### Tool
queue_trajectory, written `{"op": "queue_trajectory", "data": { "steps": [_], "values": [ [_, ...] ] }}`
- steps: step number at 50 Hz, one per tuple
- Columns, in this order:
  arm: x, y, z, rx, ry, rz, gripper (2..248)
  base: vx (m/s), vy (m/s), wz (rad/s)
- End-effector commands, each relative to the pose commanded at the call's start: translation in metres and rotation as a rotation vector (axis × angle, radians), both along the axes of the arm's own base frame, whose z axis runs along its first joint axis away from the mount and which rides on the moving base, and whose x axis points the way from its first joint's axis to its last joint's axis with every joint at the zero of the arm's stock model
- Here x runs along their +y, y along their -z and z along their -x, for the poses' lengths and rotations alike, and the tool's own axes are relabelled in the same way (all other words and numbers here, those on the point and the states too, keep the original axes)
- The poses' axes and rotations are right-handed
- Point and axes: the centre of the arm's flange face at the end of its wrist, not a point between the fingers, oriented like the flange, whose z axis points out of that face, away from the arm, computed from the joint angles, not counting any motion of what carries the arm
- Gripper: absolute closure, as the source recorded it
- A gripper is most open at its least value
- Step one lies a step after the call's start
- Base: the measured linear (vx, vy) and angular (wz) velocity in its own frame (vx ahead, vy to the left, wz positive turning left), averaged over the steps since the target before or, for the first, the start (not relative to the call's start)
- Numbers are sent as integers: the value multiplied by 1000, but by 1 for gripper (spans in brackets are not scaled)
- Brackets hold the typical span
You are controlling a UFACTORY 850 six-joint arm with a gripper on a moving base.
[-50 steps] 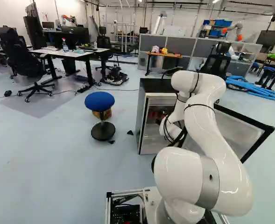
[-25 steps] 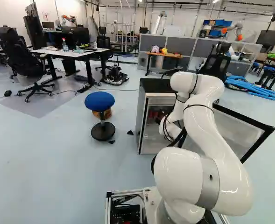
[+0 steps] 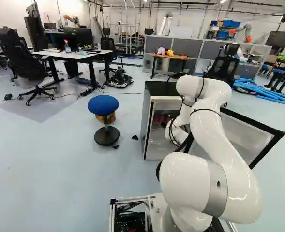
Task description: Grab a drink from the fridge
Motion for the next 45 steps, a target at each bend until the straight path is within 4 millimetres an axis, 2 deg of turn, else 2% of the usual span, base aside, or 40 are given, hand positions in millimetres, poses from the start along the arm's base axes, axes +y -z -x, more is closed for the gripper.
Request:
{"op": "queue_trajectory", "data": {
  "steps": [45],
  "values": [
    [-5, 7, -22, -35, -9, 16, 82, 0, 0, 0]
  ]
}}
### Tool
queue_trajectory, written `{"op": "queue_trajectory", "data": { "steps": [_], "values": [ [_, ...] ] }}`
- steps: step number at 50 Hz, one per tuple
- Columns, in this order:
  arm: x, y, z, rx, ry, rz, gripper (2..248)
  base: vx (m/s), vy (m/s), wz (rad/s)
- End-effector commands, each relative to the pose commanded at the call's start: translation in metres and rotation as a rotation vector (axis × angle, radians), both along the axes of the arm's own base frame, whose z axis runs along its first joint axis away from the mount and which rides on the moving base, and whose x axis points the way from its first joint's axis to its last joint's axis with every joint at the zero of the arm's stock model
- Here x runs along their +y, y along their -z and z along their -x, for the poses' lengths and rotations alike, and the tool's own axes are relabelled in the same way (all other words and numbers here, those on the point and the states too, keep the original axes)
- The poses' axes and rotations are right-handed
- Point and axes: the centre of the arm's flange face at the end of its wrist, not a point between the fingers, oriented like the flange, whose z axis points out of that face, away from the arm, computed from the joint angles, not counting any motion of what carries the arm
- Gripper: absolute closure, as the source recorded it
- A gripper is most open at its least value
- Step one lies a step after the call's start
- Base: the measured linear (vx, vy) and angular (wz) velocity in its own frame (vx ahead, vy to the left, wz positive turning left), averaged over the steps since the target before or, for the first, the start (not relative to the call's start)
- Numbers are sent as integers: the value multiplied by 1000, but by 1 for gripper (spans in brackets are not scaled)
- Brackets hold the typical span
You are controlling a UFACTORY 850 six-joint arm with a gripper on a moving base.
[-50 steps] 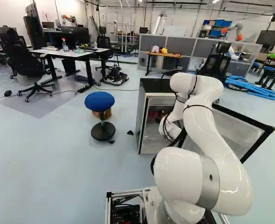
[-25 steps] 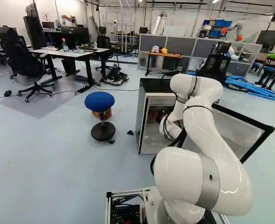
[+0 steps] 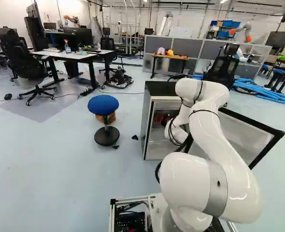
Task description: Grab a drink from the fridge
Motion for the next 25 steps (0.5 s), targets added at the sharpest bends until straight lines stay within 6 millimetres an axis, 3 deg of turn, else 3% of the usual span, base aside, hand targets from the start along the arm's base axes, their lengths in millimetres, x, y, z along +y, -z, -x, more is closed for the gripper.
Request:
{"op": "queue_trajectory", "data": {
  "steps": [25],
  "values": [
    [-1, 3, -11, -16, -6, 7, 82, 0, 0, 0]
  ]
}}
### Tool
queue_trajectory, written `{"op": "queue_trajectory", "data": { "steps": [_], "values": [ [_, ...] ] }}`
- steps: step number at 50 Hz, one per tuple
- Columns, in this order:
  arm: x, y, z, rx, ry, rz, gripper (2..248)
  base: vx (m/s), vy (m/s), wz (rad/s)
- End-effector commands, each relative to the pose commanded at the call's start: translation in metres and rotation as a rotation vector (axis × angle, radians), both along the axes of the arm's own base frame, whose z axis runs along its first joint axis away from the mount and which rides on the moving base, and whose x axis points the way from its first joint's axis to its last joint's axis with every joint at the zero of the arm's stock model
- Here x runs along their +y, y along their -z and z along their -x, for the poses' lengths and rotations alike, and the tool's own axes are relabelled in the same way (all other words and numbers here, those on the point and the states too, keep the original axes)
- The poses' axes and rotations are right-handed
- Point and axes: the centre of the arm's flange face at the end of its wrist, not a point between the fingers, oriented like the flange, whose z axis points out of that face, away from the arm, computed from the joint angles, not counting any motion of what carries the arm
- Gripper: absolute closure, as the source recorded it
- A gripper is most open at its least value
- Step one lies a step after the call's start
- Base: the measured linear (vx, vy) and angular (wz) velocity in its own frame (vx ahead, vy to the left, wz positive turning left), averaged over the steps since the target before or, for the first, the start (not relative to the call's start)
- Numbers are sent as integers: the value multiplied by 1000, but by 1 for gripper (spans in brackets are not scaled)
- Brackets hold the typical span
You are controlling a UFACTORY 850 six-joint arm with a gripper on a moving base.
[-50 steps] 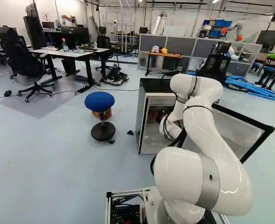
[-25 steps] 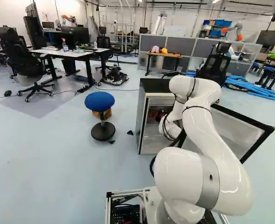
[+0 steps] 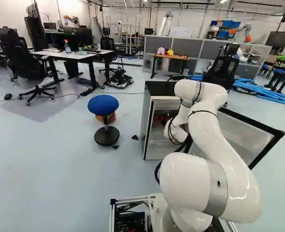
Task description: Grab a drink from the fridge
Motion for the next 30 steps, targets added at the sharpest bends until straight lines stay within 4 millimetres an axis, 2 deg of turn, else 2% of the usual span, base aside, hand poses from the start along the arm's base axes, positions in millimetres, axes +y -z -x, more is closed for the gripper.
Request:
{"op": "queue_trajectory", "data": {
  "steps": [18, 19, 23, 24, 30],
  "values": [
    [0, 1, -3, -4, -2, 2, 87, 0, 0, 0],
    [0, 1, -3, -4, -2, 2, 123, 0, 0, 0],
    [0, 1, -3, -4, -2, 2, 123, 0, 0, 0],
    [0, 1, -3, -4, -2, 2, 152, 0, 0, 0],
    [0, 1, -3, -4, -2, 2, 156, 0, 0, 0]
  ]
}}
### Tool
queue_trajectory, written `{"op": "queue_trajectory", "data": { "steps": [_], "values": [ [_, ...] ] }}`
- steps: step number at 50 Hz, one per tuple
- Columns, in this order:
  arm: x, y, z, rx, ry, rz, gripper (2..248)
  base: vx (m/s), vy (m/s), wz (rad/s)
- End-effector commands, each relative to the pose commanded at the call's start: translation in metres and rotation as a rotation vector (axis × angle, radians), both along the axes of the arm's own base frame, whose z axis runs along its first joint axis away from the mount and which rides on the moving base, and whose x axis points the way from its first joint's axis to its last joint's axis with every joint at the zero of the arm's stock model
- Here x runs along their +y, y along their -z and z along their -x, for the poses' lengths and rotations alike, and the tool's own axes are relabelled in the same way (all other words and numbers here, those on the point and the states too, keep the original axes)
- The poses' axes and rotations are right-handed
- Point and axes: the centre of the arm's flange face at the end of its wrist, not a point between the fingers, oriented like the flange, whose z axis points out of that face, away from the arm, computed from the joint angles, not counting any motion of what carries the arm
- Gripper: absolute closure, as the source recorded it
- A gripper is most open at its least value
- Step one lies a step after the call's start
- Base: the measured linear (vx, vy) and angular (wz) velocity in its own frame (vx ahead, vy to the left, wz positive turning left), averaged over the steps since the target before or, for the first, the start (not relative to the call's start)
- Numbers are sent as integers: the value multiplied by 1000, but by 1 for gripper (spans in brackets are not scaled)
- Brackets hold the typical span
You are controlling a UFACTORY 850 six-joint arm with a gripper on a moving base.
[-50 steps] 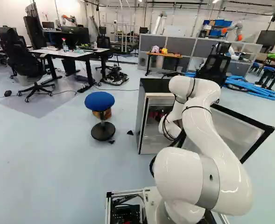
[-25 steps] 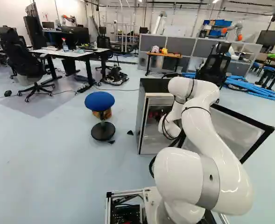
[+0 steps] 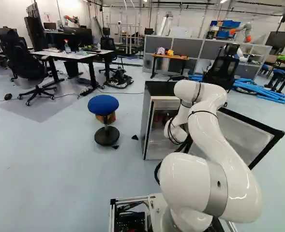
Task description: Grab a drink from the fridge
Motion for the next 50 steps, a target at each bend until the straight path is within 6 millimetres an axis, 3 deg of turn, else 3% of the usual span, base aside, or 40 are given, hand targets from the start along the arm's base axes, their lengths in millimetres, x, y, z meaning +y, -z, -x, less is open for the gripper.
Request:
{"op": "queue_trajectory", "data": {
  "steps": [13, 23, 50],
  "values": [
    [0, -1, 2, 3, 1, -1, 156, 0, 0, 0],
    [3, -6, 15, 24, 5, -10, 156, 0, 0, 0],
    [15, -54, 64, 77, 22, -35, 156, 0, 0, 0]
  ]
}}
